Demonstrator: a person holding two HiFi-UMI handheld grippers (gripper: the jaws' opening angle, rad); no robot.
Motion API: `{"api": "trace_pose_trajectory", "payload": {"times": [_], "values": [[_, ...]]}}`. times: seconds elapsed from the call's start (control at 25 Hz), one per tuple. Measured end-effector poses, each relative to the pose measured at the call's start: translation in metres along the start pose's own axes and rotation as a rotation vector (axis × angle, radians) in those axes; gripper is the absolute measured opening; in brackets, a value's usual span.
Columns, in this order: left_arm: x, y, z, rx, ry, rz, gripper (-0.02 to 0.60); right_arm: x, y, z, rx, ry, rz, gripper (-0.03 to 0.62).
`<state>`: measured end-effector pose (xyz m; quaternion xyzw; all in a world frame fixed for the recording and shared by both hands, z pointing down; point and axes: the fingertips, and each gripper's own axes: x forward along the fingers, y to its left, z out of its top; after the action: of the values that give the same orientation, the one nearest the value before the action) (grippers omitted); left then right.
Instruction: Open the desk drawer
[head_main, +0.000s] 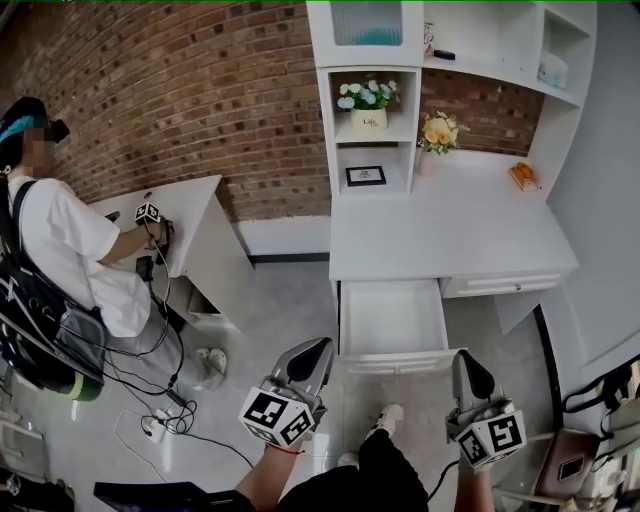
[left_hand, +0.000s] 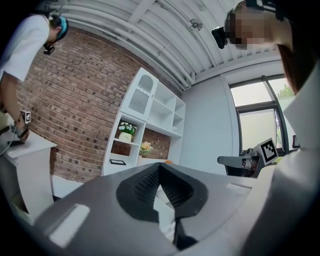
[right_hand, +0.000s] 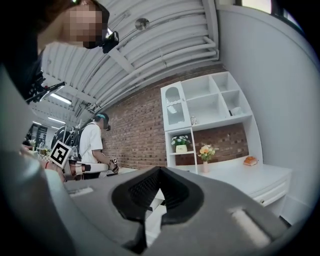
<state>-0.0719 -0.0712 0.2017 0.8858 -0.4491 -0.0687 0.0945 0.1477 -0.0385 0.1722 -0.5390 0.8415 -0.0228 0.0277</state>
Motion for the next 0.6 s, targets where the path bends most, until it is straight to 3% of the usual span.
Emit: {"api": "trace_pose_trajectory", "payload": {"times": [0.6], "values": [[-0.043, -0.02, 0.038, -0.003, -0.023, -0.01, 0.0, -0.028, 0.039, 0.033, -0.013, -0.014, 0.048, 0.002]]}}
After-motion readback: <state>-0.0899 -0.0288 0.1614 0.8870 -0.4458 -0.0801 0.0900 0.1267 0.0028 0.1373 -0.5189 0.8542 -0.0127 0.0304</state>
